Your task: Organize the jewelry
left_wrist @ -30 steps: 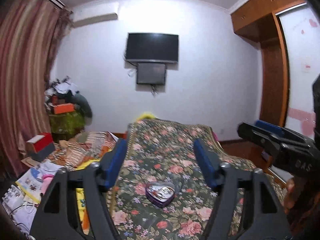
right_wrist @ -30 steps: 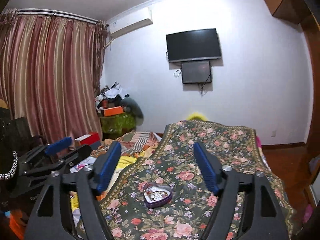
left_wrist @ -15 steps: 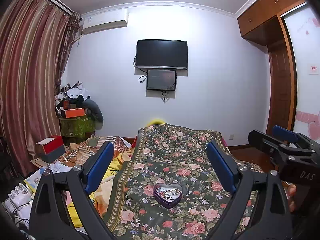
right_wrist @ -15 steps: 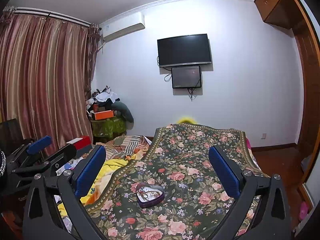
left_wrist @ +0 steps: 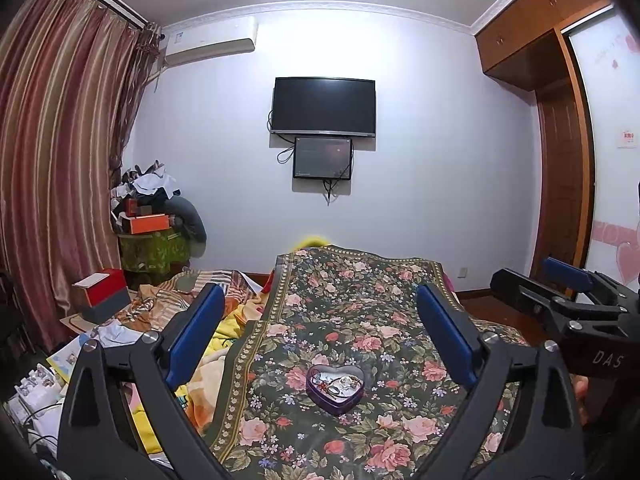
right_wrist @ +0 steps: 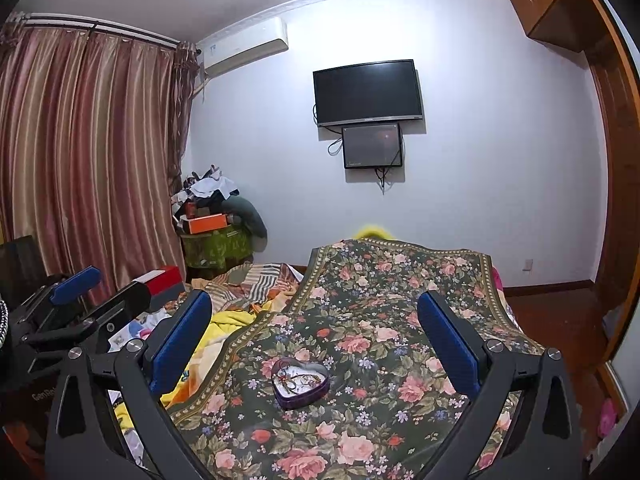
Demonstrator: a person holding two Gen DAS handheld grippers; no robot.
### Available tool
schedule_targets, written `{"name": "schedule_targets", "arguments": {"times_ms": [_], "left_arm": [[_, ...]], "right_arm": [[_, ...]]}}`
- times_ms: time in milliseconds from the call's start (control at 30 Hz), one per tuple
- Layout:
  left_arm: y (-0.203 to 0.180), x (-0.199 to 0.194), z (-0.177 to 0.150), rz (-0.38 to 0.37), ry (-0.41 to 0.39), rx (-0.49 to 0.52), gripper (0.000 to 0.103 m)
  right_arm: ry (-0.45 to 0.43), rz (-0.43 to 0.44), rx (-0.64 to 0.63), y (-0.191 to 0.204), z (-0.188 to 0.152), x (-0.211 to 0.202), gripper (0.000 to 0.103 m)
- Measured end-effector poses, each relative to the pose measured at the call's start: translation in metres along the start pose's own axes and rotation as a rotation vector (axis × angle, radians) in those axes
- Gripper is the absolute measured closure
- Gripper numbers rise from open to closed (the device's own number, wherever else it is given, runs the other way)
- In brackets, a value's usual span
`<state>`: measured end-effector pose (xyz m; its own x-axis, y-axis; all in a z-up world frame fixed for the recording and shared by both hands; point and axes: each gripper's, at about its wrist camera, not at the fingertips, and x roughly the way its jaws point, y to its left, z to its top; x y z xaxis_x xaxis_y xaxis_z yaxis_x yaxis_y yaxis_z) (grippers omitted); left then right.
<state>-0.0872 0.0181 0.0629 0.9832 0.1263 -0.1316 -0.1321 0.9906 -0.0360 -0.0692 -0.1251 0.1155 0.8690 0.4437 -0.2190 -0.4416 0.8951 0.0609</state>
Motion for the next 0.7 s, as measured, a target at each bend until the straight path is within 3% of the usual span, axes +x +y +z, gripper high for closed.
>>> {"name": "schedule_targets", "arguments": {"times_ms": [700], "left_arm": [[0.012,0.010,-0.006,0.003,0.027,-0.042,0.001]], "right_arm": [[0.021,-0.003,0.026,-0.006,0.001,0.000,0.001]]}}
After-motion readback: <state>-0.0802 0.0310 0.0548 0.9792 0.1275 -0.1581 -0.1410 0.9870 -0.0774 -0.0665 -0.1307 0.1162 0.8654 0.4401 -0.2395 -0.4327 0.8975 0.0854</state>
